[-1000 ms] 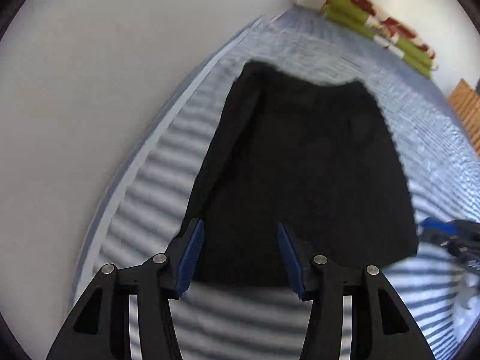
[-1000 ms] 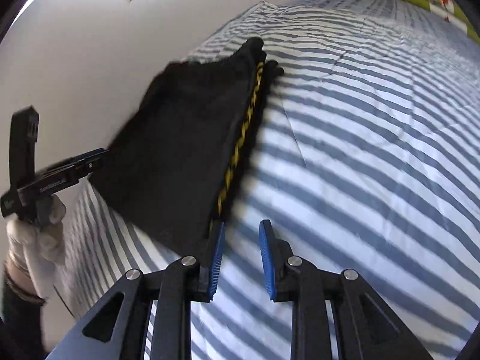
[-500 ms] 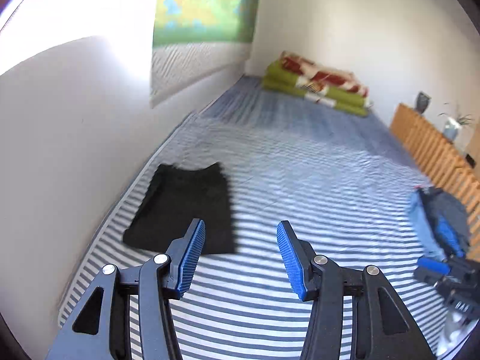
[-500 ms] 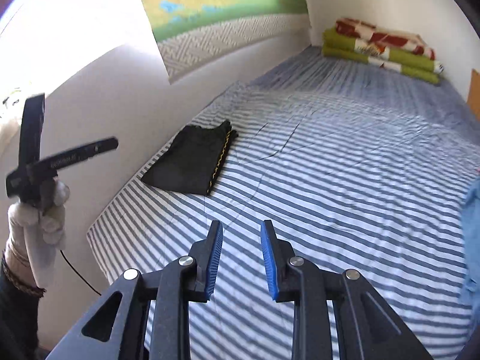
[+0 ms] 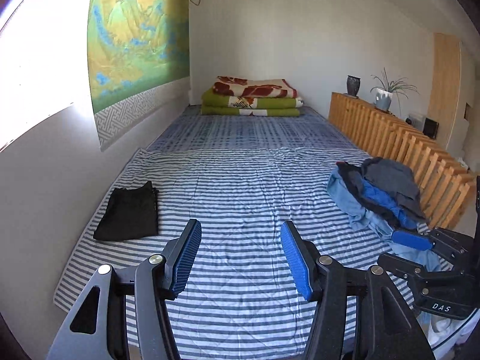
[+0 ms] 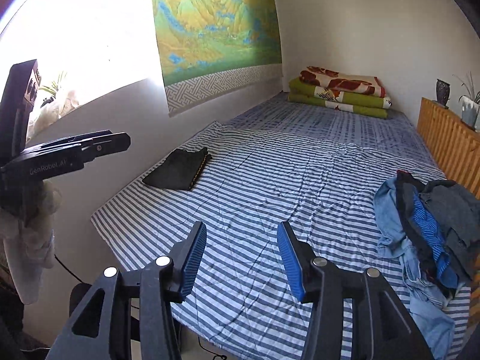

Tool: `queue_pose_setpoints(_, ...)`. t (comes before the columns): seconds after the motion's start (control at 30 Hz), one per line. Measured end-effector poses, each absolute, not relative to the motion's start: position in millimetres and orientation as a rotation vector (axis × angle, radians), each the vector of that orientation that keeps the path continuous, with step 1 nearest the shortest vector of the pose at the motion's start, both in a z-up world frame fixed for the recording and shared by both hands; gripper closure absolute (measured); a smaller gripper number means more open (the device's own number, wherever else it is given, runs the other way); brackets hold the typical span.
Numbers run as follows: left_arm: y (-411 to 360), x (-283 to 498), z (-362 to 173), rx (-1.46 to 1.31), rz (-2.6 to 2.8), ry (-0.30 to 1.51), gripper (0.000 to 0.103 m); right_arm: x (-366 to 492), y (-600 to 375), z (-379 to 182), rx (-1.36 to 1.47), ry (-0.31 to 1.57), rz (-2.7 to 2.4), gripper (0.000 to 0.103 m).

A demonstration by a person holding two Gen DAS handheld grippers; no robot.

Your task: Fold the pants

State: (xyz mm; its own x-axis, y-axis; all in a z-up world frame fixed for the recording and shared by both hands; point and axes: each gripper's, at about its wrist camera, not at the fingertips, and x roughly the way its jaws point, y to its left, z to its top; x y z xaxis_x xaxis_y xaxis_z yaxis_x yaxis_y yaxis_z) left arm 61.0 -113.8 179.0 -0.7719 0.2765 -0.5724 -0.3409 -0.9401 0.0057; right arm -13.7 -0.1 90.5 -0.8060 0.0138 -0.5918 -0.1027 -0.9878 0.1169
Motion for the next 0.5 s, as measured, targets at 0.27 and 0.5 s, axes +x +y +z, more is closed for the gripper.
queue_pose_setpoints(0.27,-88.4,62.8,150.1,-0.863,2.722,0.139,0.043,7.2,26.6,78.5,-0.973,0.290,2.912,0.057)
queue_pose_setpoints(0.5,-80.8,14.5,99.5,-0.992,2.755,0.096,0.043,-33.1,42.4,62.8,-1.056,0.271,2.885,0.057)
